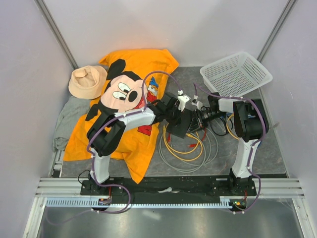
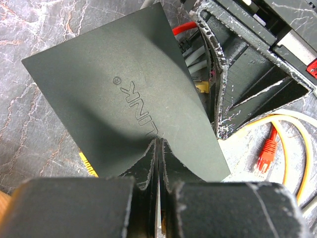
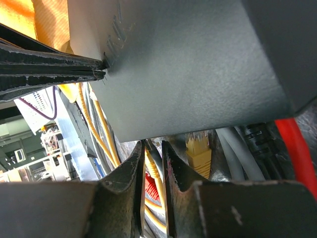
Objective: Pull the plug from the switch port
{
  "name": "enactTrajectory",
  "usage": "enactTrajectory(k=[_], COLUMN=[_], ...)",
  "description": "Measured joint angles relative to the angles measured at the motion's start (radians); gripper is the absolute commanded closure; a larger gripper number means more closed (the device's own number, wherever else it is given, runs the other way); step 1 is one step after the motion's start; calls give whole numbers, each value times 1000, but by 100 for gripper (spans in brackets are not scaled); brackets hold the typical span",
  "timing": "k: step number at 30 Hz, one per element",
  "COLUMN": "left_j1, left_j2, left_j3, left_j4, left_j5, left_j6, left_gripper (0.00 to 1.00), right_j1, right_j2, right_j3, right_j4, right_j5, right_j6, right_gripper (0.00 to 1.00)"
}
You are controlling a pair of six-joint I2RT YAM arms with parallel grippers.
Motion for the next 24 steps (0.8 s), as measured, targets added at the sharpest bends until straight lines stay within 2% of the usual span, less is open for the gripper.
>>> enactTrajectory(k=[24], left_j1=[-5], left_j2=[-4], left_j3=[-10], left_j4=[13], left_j5=[-4], left_j6=[0], left_gripper=[98], right_j1=[5], right_j2=[-5], right_j3=[6], right_j4=[-20], right_j5=[13], right_j6=[-45], right_gripper=[92])
